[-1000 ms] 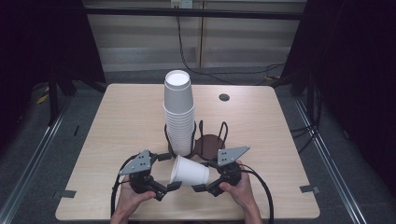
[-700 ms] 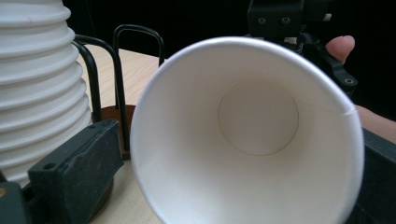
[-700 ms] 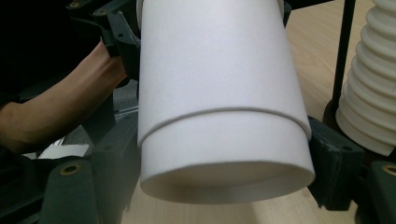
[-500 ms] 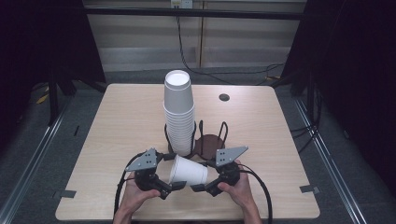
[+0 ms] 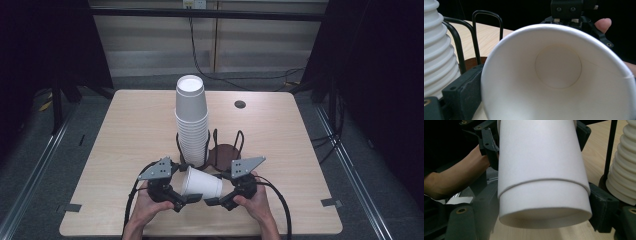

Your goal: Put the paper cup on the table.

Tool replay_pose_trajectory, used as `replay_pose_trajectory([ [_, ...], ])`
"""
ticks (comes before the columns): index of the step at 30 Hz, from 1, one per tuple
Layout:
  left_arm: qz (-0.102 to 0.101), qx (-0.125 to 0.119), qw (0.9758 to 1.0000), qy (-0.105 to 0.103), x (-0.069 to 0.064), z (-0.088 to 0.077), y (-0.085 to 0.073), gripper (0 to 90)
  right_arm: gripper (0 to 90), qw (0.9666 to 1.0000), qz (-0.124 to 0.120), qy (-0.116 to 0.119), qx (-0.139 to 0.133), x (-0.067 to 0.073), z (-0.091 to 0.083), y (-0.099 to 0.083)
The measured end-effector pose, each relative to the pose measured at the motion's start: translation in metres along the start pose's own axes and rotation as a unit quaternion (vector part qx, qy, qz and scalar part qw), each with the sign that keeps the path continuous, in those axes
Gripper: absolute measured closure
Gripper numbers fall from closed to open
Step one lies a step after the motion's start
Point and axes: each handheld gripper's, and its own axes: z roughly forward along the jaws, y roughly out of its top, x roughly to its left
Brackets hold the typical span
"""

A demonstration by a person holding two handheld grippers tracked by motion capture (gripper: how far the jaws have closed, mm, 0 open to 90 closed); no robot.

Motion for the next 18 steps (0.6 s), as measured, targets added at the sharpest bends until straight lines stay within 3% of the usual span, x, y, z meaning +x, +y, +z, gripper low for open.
replay_pose_trajectory([
  [10,0.004,0.001,1.0000,-0.004,-0.0004,-0.0016,0.0017,3.9,23.2,1.0000,0.002,0.004,0.003,-0.0016,0.0010,-0.0013],
  [18,0.011,-0.006,0.9999,-0.004,-0.0020,-0.0040,0.0042,8.8,19.4,1.0000,0.003,-0.007,-0.002,-0.0028,0.0008,-0.0020],
])
